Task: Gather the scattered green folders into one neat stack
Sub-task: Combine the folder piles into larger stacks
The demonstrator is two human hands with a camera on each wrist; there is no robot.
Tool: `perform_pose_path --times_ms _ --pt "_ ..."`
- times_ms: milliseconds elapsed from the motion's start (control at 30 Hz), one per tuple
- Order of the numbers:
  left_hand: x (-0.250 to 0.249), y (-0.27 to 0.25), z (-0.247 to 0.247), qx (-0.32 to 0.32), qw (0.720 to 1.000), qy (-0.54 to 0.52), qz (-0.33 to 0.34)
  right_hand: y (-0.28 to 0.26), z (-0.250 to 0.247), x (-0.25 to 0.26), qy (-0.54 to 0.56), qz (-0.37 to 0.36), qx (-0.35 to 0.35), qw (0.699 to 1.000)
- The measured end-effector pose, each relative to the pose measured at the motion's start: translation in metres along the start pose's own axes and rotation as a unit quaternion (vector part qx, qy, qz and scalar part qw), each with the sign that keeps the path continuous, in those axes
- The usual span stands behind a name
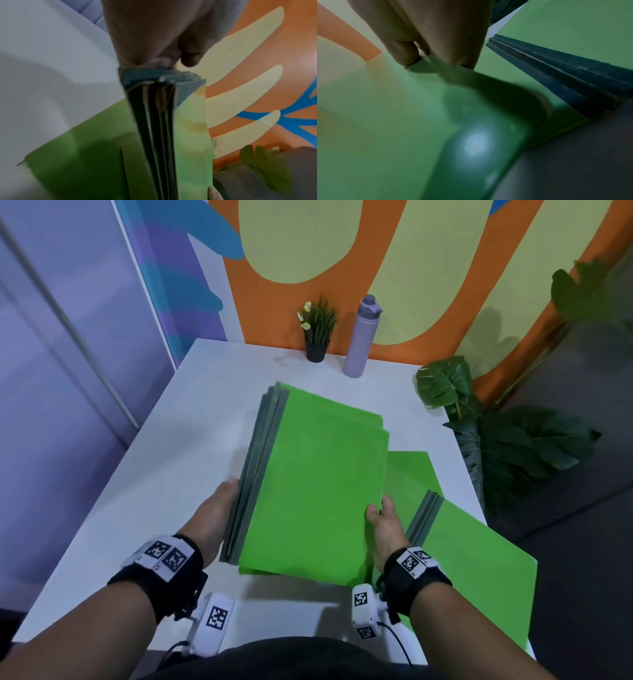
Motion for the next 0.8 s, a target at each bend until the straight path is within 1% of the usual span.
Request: perform_pose_path --times_ms 33,67,100,133,200,233,267,333,367,400,433,500,567,633,700,733,800 --pt "0.005 0.004 0.003 0.015 0.998 0.058 -0.010 0.002 0.001 0.002 -0.021 -0.019 -0.003 1.000" --pt "0.010 0.010 0.002 0.015 0.993 0.119 -0.014 0.003 0.003 0.005 -0.044 -0.042 0.004 0.998" --pt "0.016 0.016 -0.003 -0.002 0.987 0.162 -0.016 0.003 0.006 0.008 -0.068 -0.066 0.018 0.995" --pt "0.025 0.026 -0.012 -0.019 0.983 0.181 -0.018 0.004 0.009 0.012 -0.099 -0.088 0.038 0.990" --pt "0.043 0.043 -0.028 -0.042 0.985 0.162 -0.031 0.007 0.012 0.014 -0.209 -0.110 0.077 0.969" --pt "0.049 0.048 -0.033 -0.051 0.986 0.153 -0.033 0.010 0.008 0.010 -0.294 -0.105 0.083 0.946" --pt "0.056 0.055 -0.040 -0.064 0.986 0.152 -0.035 0.014 0.000 0.001 -0.390 -0.086 0.081 0.913" --pt "0.058 0.055 -0.048 -0.101 0.980 0.169 -0.034 0.017 -0.025 -0.026 -0.567 -0.021 0.085 0.819" --pt "0.062 0.056 -0.053 -0.118 0.976 0.176 -0.041 0.017 -0.037 -0.044 -0.622 0.014 0.095 0.778" --pt "0.066 0.056 -0.058 -0.135 0.974 0.178 -0.047 0.014 -0.047 -0.060 -0.653 0.044 0.104 0.749" --pt "0.070 0.055 -0.062 -0.145 0.972 0.176 -0.055 0.010 -0.054 -0.074 -0.670 0.064 0.107 0.731" --pt "0.086 0.058 -0.071 -0.158 0.970 0.167 -0.077 0.003 -0.059 -0.088 -0.685 0.083 0.106 0.716" --pt "0.099 0.064 -0.080 -0.165 0.969 0.166 -0.082 -0.003 -0.053 -0.087 -0.687 0.077 0.110 0.714" --pt "0.101 0.059 -0.081 -0.173 0.970 0.151 -0.084 -0.006 -0.044 -0.081 -0.693 0.040 0.117 0.711" --pt "0.099 0.057 -0.081 -0.182 0.969 0.144 -0.081 -0.009 -0.039 -0.081 -0.710 0.007 0.120 0.694" --pt "0.095 0.053 -0.080 -0.185 0.971 0.133 -0.080 -0.010 -0.040 -0.083 -0.714 -0.003 0.118 0.690" --pt "0.097 0.057 -0.085 -0.186 0.975 0.098 -0.071 -0.010 -0.041 -0.082 -0.716 -0.026 0.106 0.690"
Point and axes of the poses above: each hand's wrist, its own y-axis towards the middle knuckle, its own z-axis out of the palm, x = y × z, the point moved 9 cm from there along y, towards the middle knuckle, and after that the axes turned 2 degrees about -z, right-handed, at the moved point
